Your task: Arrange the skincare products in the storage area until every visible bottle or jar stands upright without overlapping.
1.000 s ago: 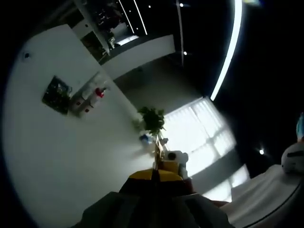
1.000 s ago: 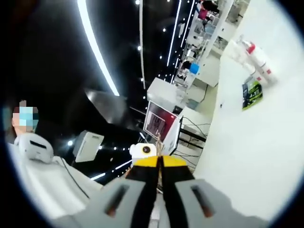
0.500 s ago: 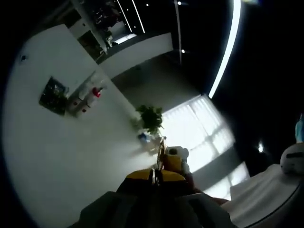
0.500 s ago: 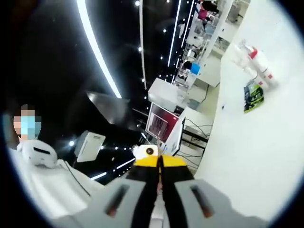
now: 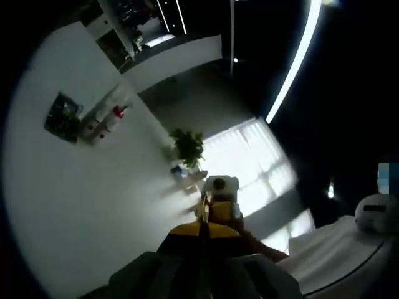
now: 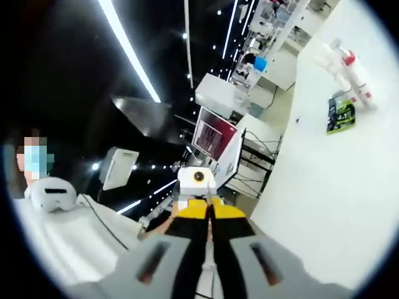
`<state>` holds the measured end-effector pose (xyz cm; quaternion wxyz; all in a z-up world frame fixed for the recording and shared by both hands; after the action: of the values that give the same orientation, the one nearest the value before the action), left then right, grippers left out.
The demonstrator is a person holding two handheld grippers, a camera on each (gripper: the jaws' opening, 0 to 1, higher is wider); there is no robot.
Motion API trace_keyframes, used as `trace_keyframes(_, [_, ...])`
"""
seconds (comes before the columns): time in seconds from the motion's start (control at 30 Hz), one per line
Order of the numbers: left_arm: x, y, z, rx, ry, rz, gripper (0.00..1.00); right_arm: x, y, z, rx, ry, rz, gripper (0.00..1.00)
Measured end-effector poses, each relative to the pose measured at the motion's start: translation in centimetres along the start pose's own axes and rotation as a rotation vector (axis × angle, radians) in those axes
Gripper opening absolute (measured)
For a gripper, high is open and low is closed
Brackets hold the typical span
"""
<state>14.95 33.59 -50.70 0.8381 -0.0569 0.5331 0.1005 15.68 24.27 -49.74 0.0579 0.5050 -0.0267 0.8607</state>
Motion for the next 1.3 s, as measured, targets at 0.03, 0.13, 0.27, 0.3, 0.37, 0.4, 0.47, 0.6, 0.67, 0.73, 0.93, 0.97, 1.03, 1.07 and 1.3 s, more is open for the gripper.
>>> trace_keyframes(0.03, [0.1,0.1,0.1,-0.013,0.009,-0.003,0.00,-0.1,-0.1,0.1,-0.014,0.041,-0.008,0.05])
trace_keyframes(0.13, [0.5,0.6,0.8,-0.074,0.044,-0.009,0.00,-0.2,-0.1,0.1,-0.038,0.071,-0.040,0.20])
trace_keyframes(0.27, [1.8,1.6,2.3,-0.104,0.083,0.018,0.00,-0.4,0.8,0.0,-0.072,0.098,-0.078,0.24])
trace_keyframes(0.3, [2.1,1.8,3.0,-0.112,0.082,0.030,0.00,-0.5,1.1,-0.1,-0.085,0.100,-0.090,0.24])
trace_keyframes(0.37, [2.5,2.1,4.1,-0.115,0.076,0.041,0.00,-0.8,2.0,0.1,-0.127,0.101,-0.117,0.24])
trace_keyframes(0.4, [2.8,2.2,4.9,-0.118,0.073,0.053,0.00,-1.1,2.7,0.1,-0.154,0.098,-0.139,0.24])
trace_keyframes(0.47, [3.4,2.4,6.4,-0.116,0.055,0.080,0.00,-1.6,3.9,0.0,-0.188,0.091,-0.173,0.24])
trace_keyframes(0.6, [4.7,2.6,9.7,-0.113,0.036,0.122,0.00,-1.6,6.0,-0.1,-0.256,0.119,-0.228,0.24])
trace_keyframes(0.67, [5.6,2.7,11.3,-0.107,0.020,0.150,0.00,-1.5,6.9,-0.1,-0.290,0.135,-0.260,0.24])
trace_keyframes(0.73, [6.4,2.8,13.0,-0.105,0.018,0.170,0.00,-1.5,7.7,-0.2,-0.308,0.141,-0.284,0.26])
trace_keyframes(0.93, [8.0,2.8,17.4,-0.120,-0.010,0.213,0.00,-1.7,8.8,-0.3,-0.325,0.133,-0.317,0.27])
trace_keyframes(0.97, [8.5,2.8,18.3,-0.121,-0.019,0.232,0.00,-1.8,8.8,-0.4,-0.320,0.133,-0.322,0.27])
trace_keyframes(1.03, [9.2,3.0,19.5,-0.127,-0.026,0.259,0.00,-2.0,8.8,-0.5,-0.306,0.128,-0.330,0.27])
trace_keyframes(1.07, [9.6,3.1,20.4,-0.131,-0.031,0.271,0.00,-2.1,8.8,-0.6,-0.294,0.123,-0.333,0.27])
trace_keyframes(1.3, [13.3,3.5,24.0,-0.107,-0.052,0.387,0.00,-3.2,8.2,-1.0,-0.195,0.101,-0.354,0.28])
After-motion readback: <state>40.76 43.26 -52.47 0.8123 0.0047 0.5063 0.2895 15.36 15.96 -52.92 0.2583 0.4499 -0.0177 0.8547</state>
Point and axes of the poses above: the point that each gripper's makers call its tool centre point, and the gripper's own axes: y roughly backward along the fingers, x roughly to its left, z roughly out of its top, the point moved 4 cm from there along y, roughly backward along the fingers, and after that the axes turned 4 degrees about x, right-handed, at the moved point
